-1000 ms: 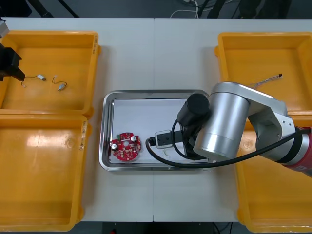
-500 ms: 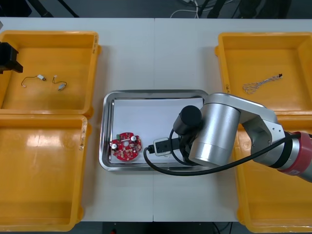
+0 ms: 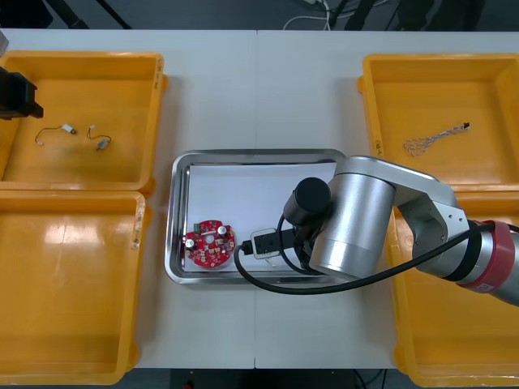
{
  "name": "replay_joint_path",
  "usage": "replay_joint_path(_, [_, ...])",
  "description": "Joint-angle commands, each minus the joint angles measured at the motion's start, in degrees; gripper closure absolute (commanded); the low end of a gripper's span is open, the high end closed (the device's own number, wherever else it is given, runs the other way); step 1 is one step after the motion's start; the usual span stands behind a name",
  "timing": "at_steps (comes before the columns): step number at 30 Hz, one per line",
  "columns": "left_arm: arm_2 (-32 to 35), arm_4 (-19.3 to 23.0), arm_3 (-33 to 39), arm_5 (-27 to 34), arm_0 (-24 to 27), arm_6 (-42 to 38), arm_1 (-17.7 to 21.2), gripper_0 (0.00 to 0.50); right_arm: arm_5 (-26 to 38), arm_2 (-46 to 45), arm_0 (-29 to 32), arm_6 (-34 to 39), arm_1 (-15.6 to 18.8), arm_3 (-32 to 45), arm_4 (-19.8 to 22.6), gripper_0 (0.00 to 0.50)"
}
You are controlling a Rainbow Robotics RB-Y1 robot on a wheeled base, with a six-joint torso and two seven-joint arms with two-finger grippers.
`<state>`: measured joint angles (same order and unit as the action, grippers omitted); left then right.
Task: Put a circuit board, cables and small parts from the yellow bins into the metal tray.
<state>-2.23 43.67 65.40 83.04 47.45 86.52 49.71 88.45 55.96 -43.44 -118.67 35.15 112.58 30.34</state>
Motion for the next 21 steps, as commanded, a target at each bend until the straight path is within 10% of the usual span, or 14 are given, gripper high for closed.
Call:
replay_joint_path(1, [-0.1, -1.2, -1.3, -2.1, 3.3, 6.2, -1.4, 0.000, -0.2, 0.7, -2.0, -0.6, -1.0, 0.4, -0.5, 0.000])
replay_joint_path(21, [-5.1, -3.0, -8.5, -15.9, 3.3, 5.9, -6.7, 0.000, 8.1, -4.1, -4.6, 1.5, -3.6, 0.5, 0.8, 0.000])
